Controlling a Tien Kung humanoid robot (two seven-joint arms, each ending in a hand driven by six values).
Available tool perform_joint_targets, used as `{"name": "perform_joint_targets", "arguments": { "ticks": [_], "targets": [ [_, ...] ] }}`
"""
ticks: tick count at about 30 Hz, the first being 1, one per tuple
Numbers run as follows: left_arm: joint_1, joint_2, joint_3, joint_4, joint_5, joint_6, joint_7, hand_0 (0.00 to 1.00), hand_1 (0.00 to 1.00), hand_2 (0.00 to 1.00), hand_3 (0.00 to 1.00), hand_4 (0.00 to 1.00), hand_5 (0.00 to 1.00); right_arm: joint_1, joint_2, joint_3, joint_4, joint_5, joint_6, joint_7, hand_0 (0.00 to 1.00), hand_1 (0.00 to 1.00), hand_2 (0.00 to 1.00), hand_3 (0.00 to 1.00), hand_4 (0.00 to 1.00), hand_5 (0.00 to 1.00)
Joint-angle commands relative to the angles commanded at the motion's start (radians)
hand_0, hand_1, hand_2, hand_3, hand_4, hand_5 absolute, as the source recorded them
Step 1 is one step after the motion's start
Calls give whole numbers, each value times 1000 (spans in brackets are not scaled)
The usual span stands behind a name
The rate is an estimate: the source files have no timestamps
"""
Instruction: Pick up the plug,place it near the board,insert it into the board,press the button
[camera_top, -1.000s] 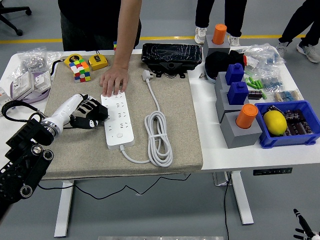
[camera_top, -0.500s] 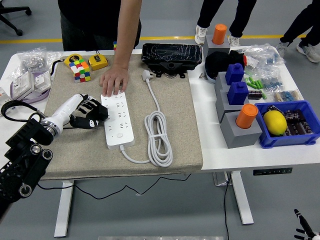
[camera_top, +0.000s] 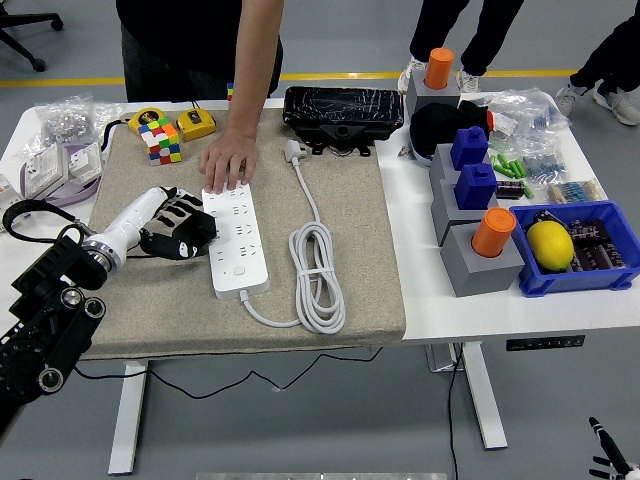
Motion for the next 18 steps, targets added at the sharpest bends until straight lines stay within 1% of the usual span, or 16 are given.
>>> {"name": "perform_joint_targets", "arguments": {
  "ticks": [4,5,8,10,11,14,16,17,18],
  "targets": [
    [0,-1,-1,3,-14,-7,-5,596,721,711,738,998,2,0,0,-2,0,2,0,0,998,861,785,836,998,998],
    [1,-1,-1,5,-32,-17,-9,717,812,785,813,998,318,0,0,-2,0,2,0,0,998,861,784,835,998,998],
    [3,-2,-6,6,-92,-31,-22,717,812,785,813,998,318,1,0,-1,0,1,1,-1,998,861,784,835,998,998],
    [6,-4,-11,3,-158,-24,-36,717,812,785,813,998,318,1,1,-1,0,2,2,-1,998,861,784,835,998,998],
    [6,-5,-12,2,-193,-20,-42,914,950,914,898,998,998,2,1,-1,0,1,2,-1,998,862,783,834,998,998],
    [10,-8,-21,-11,-262,-1,-52,914,950,914,898,998,998,2,1,0,0,2,2,-1,998,862,783,834,998,998],
    [18,-13,-28,-35,-284,23,-50,914,950,914,898,998,998,2,1,2,0,1,2,-1,998,862,783,834,998,998],
    [24,-16,-31,-52,-293,48,-50,998,998,978,974,998,998,1,2,3,0,0,2,-1,998,862,783,834,998,998],
    [26,-18,-32,-58,-297,57,-50,998,998,978,974,998,998,1,2,3,0,0,2,-1,998,862,783,834,998,998]
  ]
}}
